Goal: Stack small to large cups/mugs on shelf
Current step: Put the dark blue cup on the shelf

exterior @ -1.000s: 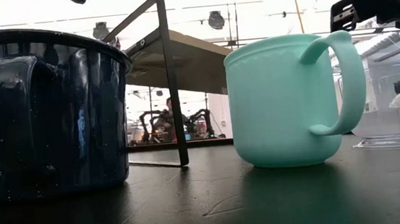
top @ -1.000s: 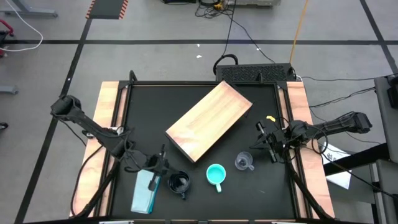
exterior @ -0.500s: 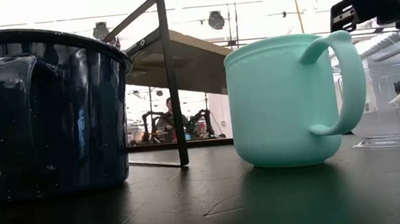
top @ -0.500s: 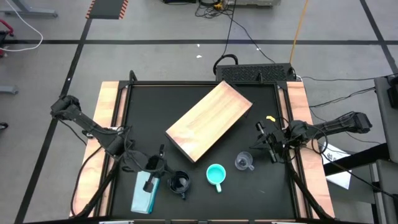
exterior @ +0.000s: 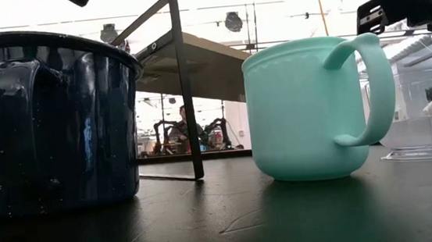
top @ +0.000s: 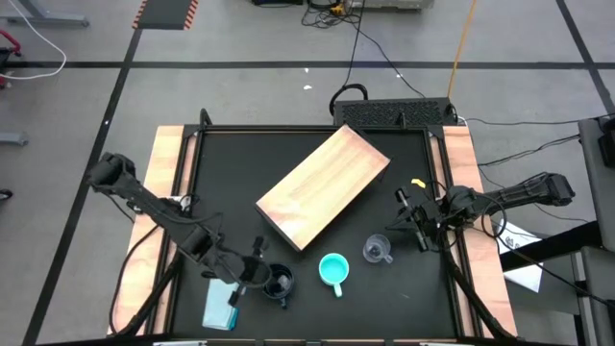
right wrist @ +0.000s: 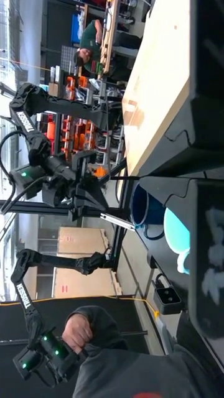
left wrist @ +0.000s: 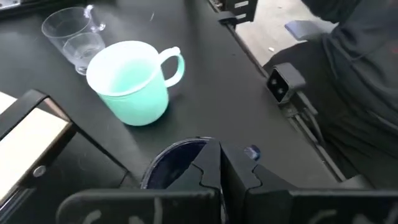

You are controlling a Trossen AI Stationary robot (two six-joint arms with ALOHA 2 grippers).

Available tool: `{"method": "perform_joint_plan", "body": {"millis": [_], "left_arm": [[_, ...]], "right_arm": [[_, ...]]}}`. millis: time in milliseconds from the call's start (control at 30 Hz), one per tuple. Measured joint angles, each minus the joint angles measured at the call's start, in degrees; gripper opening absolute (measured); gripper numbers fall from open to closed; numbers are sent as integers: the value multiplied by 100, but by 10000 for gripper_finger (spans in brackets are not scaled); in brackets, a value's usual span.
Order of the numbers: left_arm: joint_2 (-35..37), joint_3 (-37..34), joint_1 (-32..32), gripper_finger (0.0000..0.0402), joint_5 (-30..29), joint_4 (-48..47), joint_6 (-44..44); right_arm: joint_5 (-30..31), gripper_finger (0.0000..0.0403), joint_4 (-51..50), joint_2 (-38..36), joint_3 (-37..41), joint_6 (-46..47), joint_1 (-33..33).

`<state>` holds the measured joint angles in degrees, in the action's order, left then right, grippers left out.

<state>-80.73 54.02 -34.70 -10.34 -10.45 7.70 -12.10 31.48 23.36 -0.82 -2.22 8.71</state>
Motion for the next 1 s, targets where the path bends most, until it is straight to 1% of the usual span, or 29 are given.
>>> {"method": "perform_joint_plan", "body": {"millis": [267,367,533,667,800,900,1000], "left_arm": [[0,6,-3,0,-22,-73,194],[-2,197,-3,0,-30,-587,339],[-137,828,-38,0,-118,-1530,444],[-386,1316,-70,0,-96,-2013,490],[-767,1603,-98,0,74,-2286,488],[-1053,1812,-116,0,326,-2513,604],[-1342,2026,-111,0,392,-3015,727]], "right_arm": [[1,0,0,0,0,2,1],[1,0,0,0,0,2,1],[1,0,0,1,0,5,1],[0,0,-4,2,0,5,2],[2,0,-10,3,0,5,1],[0,0,-9,8,0,5,0],[0,0,-4,4,0,5,0]]}}
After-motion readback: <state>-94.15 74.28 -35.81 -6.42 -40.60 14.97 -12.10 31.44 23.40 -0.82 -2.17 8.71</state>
